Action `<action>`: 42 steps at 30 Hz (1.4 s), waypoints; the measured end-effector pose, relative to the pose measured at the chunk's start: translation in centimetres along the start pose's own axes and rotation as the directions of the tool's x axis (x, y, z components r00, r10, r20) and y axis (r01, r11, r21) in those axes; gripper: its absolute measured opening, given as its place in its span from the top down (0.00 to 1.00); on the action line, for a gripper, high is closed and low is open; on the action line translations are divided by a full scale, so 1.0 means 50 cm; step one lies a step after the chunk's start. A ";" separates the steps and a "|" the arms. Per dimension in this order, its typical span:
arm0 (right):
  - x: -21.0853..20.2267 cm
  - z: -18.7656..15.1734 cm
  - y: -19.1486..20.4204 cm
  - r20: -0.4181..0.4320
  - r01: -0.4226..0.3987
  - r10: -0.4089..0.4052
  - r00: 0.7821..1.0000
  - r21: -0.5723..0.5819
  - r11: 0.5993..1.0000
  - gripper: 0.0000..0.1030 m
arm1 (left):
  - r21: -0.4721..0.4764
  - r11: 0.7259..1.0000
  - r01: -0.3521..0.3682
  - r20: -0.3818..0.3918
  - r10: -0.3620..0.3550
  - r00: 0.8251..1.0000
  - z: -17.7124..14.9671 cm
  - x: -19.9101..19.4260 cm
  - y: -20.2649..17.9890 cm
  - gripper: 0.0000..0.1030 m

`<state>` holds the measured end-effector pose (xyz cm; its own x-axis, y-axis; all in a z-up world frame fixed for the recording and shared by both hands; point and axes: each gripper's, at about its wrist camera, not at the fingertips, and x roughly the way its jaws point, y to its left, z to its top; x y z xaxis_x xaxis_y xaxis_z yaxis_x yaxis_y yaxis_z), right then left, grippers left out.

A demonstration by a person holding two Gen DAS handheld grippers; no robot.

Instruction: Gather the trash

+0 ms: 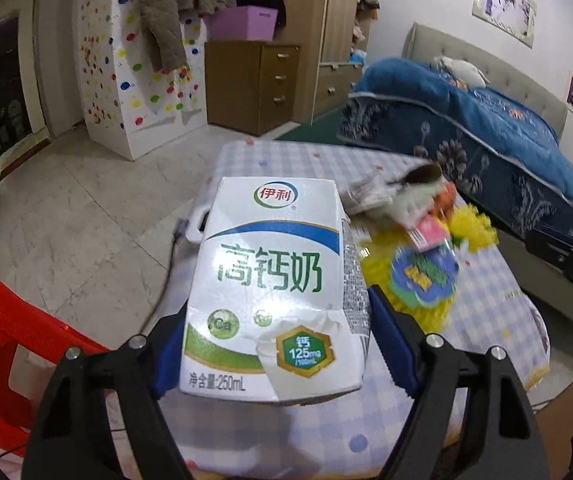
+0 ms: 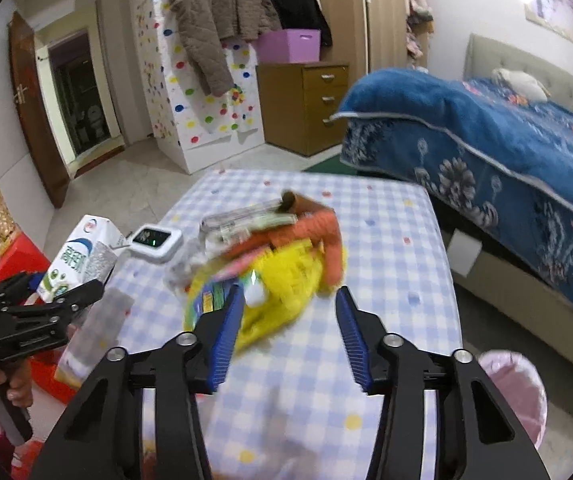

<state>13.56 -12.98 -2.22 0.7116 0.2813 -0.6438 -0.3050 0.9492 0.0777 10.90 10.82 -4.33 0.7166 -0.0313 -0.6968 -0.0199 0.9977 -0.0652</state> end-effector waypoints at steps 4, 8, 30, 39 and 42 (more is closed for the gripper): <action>0.048 0.055 0.015 -0.002 0.002 -0.002 1.000 -0.016 1.000 0.76 | -0.018 1.000 -0.007 -0.011 0.007 1.000 0.029 0.030 0.020 0.24; 0.104 0.096 0.016 -0.031 0.010 -0.011 0.999 -0.016 1.000 0.78 | -0.022 1.000 -0.004 -0.017 0.004 1.000 0.049 0.057 0.034 0.24; 0.194 0.148 -0.028 -0.020 0.119 -0.119 0.993 0.036 0.992 0.97 | -0.004 1.000 0.021 -0.043 -0.021 0.999 0.064 0.083 0.022 0.24; 0.014 0.107 -0.097 0.087 0.121 -0.134 0.987 0.138 0.983 0.97 | 0.075 0.990 0.118 0.015 -0.120 0.993 0.054 0.012 -0.074 0.24; -0.032 0.061 -0.118 0.081 0.109 -0.124 0.989 0.170 0.979 0.97 | 0.127 0.978 0.168 0.015 -0.171 0.985 0.034 -0.006 -0.129 0.24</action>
<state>16.13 -18.58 0.68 0.7929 0.1716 -0.5847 -0.1131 0.9843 0.1355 12.00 4.49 -2.50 0.7196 -0.2002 -0.6649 0.1888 0.9779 -0.0901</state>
